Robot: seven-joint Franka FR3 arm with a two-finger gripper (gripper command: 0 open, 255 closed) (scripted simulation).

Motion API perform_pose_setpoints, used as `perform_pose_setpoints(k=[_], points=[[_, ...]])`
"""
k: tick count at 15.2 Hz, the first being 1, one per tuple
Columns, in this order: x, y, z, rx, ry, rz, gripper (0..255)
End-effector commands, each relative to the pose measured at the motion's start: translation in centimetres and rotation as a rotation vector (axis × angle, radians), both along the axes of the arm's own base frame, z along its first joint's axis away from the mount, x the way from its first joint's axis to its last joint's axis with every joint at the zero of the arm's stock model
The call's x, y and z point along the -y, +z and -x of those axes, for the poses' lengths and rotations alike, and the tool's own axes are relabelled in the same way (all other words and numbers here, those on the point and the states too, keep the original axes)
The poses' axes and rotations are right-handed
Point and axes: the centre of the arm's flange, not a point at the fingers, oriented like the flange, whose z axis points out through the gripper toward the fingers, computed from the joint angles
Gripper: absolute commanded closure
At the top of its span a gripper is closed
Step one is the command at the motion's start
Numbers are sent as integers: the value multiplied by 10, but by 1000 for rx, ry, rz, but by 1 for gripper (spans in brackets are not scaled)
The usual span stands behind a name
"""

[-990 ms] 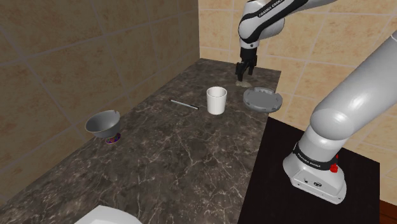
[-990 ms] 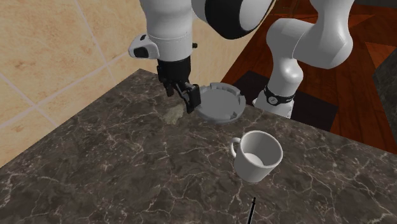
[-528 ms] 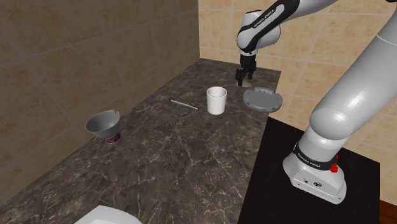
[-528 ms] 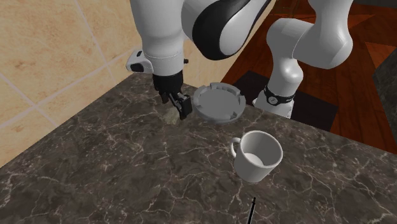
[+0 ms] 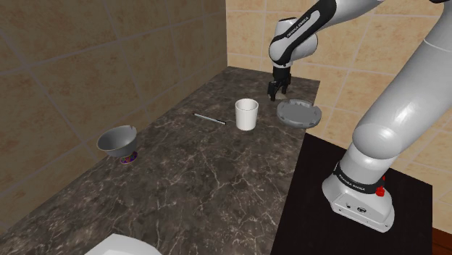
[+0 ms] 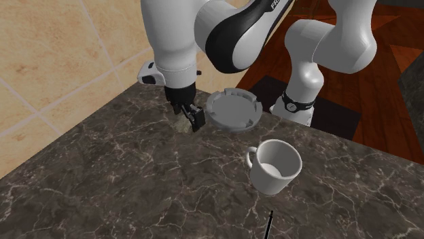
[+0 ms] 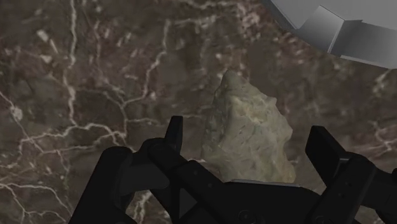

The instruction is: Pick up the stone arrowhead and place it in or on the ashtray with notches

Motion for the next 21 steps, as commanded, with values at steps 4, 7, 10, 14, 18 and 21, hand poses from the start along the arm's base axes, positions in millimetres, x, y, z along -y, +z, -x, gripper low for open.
perform_pose_setpoints(k=[4, 7, 10, 14, 18, 21], points=[[0, 0, 0, 0, 0, 0, 255], [0, 0, 0, 0, 0, 0, 255], [0, 0, 0, 0, 0, 0, 255], [0, 10, 0, 0, 0, 0, 255], [0, 32, 0, 0, 0, 0, 255], [0, 47, 0, 0, 0, 0, 255]])
